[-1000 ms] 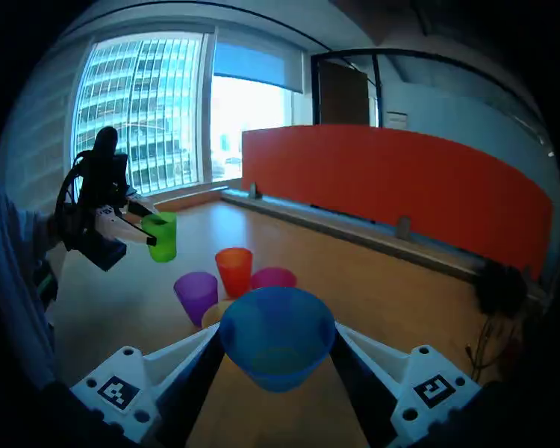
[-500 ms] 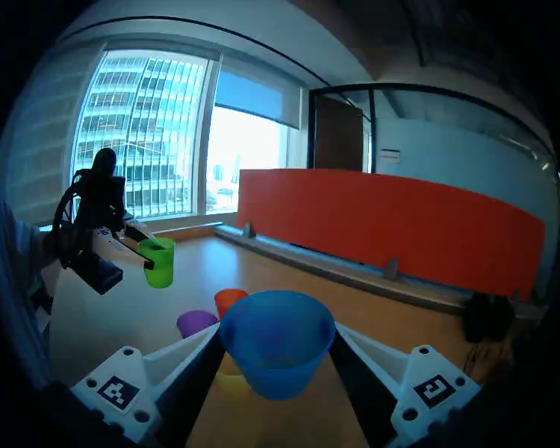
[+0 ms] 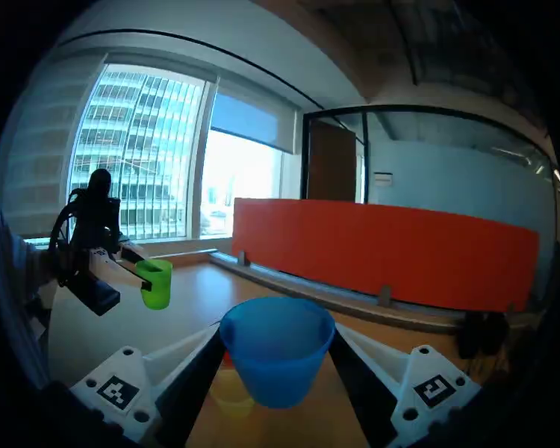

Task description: Pour water

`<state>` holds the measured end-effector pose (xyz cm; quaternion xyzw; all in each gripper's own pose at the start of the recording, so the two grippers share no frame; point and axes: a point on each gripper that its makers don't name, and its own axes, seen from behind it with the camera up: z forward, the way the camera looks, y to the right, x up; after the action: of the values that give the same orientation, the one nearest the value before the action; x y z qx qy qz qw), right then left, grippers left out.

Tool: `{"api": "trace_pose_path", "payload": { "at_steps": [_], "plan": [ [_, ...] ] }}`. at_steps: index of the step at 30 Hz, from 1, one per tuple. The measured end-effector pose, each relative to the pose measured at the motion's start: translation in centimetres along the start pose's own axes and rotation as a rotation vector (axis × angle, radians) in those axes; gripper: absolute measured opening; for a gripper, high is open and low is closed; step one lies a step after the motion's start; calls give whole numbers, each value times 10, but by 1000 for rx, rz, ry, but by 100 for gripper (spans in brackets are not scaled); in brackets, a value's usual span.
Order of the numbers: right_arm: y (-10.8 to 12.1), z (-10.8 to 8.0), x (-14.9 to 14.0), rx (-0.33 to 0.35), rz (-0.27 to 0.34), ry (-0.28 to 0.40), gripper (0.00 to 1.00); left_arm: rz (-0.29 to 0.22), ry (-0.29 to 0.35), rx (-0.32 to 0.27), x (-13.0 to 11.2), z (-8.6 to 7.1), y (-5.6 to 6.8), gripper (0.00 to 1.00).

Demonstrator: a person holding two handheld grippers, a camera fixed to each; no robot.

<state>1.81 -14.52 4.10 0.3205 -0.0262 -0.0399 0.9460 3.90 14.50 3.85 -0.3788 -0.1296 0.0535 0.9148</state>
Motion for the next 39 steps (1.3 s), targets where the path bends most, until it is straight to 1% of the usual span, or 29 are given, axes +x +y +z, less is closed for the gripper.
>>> {"api": "trace_pose_path", "payload": {
  "at_steps": [9, 17, 30, 35, 39],
  "plan": [
    [2, -2, 8, -8, -9, 10, 93, 4, 27, 1, 12, -3, 2, 85],
    [-2, -3, 9, 5, -8, 3, 93, 44, 77, 7, 29, -3, 5, 85],
    [-19, -3, 12, 53, 31, -2, 92, 135, 138, 19, 69, -5, 20, 85],
    [-29, 0, 12, 79, 32, -10, 92, 186, 162, 33, 87, -7, 26, 85],
    [-43, 3, 14, 109, 27, -11, 92, 233, 182, 45, 102, -10, 30, 85]
  ]
}}
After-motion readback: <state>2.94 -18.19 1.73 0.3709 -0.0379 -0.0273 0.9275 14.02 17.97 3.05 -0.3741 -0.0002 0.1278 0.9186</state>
